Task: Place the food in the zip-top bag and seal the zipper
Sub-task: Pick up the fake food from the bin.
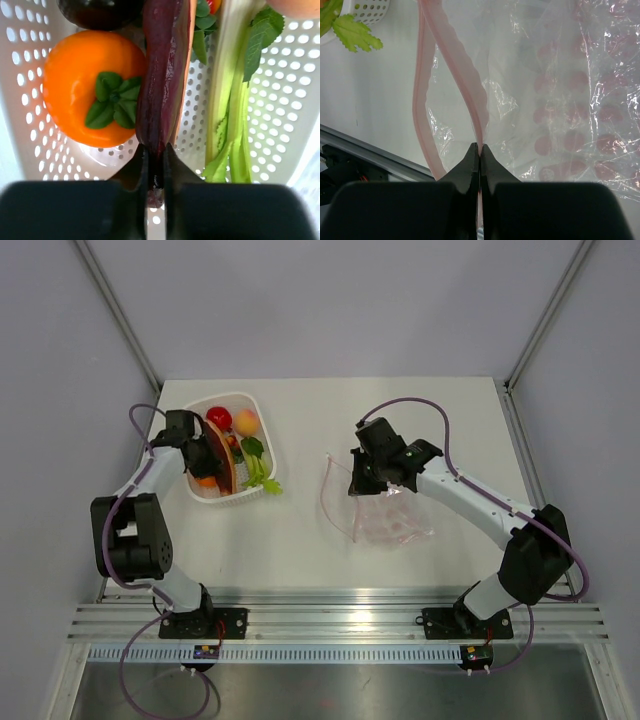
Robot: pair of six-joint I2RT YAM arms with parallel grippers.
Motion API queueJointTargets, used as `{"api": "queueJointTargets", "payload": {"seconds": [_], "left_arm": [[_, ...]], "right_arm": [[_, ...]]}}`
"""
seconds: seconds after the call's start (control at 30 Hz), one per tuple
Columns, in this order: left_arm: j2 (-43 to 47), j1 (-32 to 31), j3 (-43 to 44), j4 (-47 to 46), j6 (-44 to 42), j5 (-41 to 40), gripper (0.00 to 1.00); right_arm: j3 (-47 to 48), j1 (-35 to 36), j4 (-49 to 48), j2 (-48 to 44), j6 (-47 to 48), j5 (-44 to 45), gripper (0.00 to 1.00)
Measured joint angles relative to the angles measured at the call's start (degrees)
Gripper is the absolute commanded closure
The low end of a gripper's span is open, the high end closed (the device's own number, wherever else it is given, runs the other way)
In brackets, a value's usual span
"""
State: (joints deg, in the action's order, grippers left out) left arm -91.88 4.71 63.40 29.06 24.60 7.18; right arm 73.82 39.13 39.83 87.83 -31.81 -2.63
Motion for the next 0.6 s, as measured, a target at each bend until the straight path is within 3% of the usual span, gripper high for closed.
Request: {"api": "queueJointTargets", "payload": {"seconds": [0.6], "left_arm": [[16.96, -0.09, 5.7, 3.76, -4.79, 9.7, 1.0]], "right_arm": [[0.0, 0.76, 0.0, 0.0, -0.48, -0.04, 0.97]]}}
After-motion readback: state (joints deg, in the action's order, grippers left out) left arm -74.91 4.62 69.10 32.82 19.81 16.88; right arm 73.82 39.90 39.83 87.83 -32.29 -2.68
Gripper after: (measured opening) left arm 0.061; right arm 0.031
